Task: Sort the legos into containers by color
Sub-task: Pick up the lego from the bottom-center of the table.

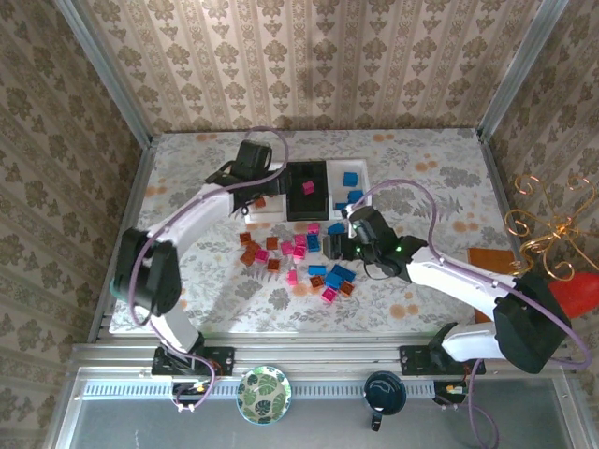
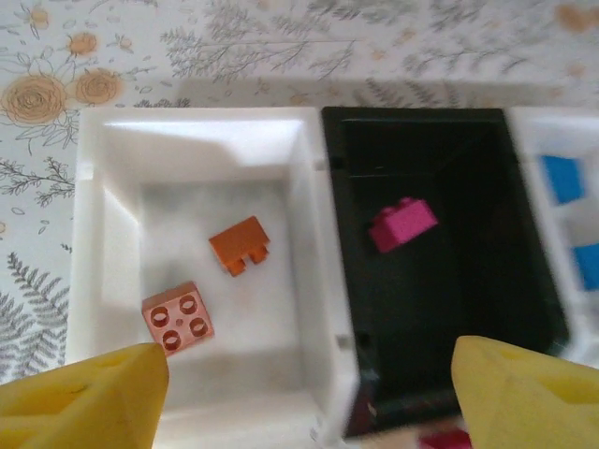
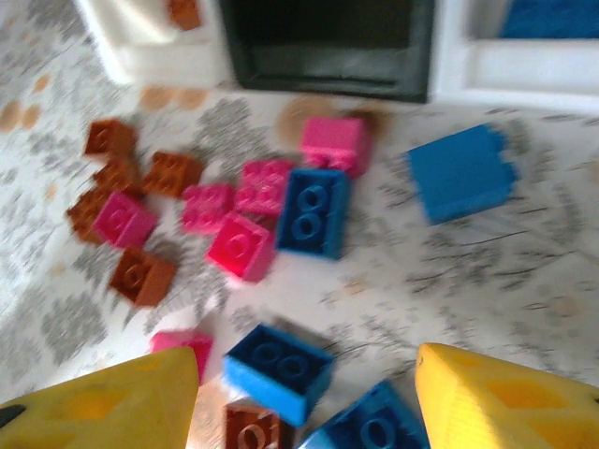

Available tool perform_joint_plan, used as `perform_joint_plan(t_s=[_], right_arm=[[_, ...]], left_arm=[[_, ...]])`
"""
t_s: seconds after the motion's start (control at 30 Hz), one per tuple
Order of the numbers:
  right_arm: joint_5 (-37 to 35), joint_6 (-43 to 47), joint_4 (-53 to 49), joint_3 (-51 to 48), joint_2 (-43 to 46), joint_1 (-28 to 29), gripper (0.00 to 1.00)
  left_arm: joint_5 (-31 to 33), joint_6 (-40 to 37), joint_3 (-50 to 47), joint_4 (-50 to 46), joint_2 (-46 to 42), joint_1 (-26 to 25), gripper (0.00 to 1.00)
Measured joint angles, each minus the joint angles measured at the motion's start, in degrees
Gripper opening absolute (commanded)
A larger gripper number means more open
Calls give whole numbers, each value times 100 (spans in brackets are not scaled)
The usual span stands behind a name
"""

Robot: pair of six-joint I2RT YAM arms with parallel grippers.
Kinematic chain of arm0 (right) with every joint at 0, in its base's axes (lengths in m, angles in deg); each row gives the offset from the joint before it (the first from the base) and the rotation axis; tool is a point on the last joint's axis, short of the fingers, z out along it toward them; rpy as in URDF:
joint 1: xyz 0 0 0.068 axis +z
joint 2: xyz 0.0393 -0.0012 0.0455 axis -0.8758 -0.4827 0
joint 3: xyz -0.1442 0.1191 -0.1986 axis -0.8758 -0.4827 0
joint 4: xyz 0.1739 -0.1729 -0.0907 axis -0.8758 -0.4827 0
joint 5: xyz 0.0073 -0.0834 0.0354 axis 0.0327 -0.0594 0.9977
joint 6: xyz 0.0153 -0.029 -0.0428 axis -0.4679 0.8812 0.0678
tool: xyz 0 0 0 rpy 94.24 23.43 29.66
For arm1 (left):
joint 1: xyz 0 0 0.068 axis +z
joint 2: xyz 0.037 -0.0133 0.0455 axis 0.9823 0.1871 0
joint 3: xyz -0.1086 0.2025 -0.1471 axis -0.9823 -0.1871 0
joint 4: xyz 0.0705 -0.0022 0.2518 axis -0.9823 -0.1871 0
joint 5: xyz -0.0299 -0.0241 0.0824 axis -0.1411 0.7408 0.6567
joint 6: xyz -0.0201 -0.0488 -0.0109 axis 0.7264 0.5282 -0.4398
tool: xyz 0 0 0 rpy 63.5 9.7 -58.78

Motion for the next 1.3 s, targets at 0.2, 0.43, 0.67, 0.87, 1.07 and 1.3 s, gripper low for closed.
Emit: perform_joint_plan(t_s=[0.2, 0.43, 0.67, 0.87, 1.07, 1.3], right_arm=[[42, -7, 59, 553, -680, 896, 62], [-39, -26, 68, 1189, -1851, 1504, 62], [-590, -114, -291, 1617, -2524, 1681, 61], [-905, -136, -509, 1963, -2981, 1729, 57], [-1010, -151, -595, 2011, -3270, 1762, 40], [-1043, -15, -573, 1987, -3174, 1766, 21]], left_arm=[[-205, 313, -1506, 625, -2131, -328, 100], [-293, 774, -3351, 811, -3873, -391, 100], [-286, 1119, -4271, 761, -5056, -428, 100], [-264, 1270, -4555, 708, -5392, -428, 100], [-227, 1349, -4625, 704, -5455, -428, 100], [-221, 1368, -4666, 680, -5455, -428, 100]])
